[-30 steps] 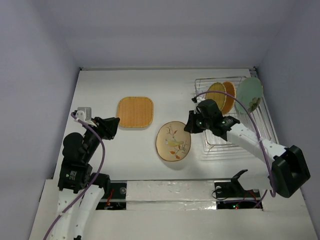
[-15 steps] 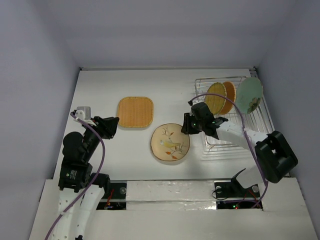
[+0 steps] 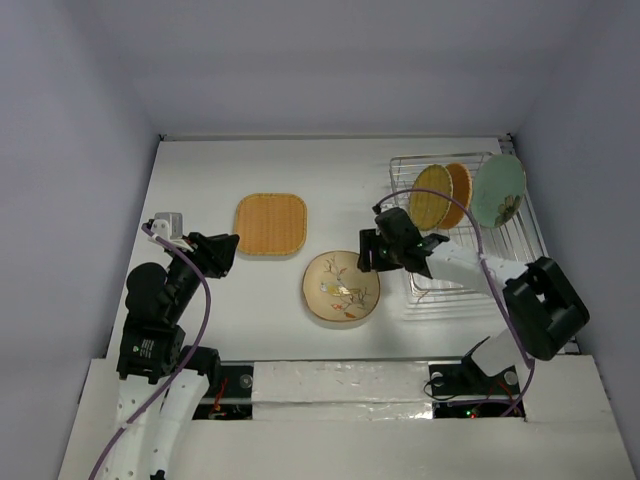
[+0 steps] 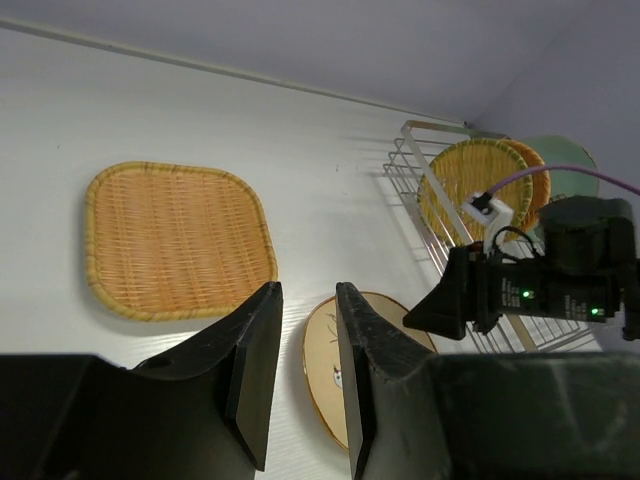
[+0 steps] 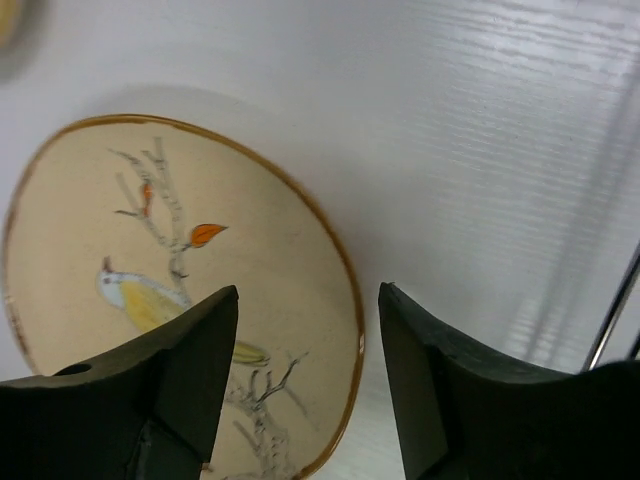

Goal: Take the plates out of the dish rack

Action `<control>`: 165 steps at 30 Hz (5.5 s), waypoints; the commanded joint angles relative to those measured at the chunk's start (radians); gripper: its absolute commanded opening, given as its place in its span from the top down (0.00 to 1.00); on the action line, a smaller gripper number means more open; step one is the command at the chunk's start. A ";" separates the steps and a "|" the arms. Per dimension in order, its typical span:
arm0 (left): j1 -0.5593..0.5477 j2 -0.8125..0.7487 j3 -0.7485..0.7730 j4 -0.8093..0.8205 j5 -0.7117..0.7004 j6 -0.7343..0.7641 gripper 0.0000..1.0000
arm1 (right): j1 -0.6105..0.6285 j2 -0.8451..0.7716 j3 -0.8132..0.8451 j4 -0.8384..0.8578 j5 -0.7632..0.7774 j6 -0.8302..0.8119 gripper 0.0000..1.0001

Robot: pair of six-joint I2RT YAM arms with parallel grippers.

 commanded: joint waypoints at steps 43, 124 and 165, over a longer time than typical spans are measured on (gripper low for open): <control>-0.002 -0.003 -0.011 0.054 0.030 0.005 0.74 | -0.497 -0.086 0.475 -0.218 0.269 -0.155 1.00; 0.007 -0.012 -0.016 0.054 0.019 -0.005 0.79 | 0.052 0.029 0.542 -0.150 0.446 0.085 1.00; -0.002 -0.026 -0.016 0.054 0.021 -0.005 0.76 | -0.585 -0.148 0.440 -0.236 0.324 -0.185 1.00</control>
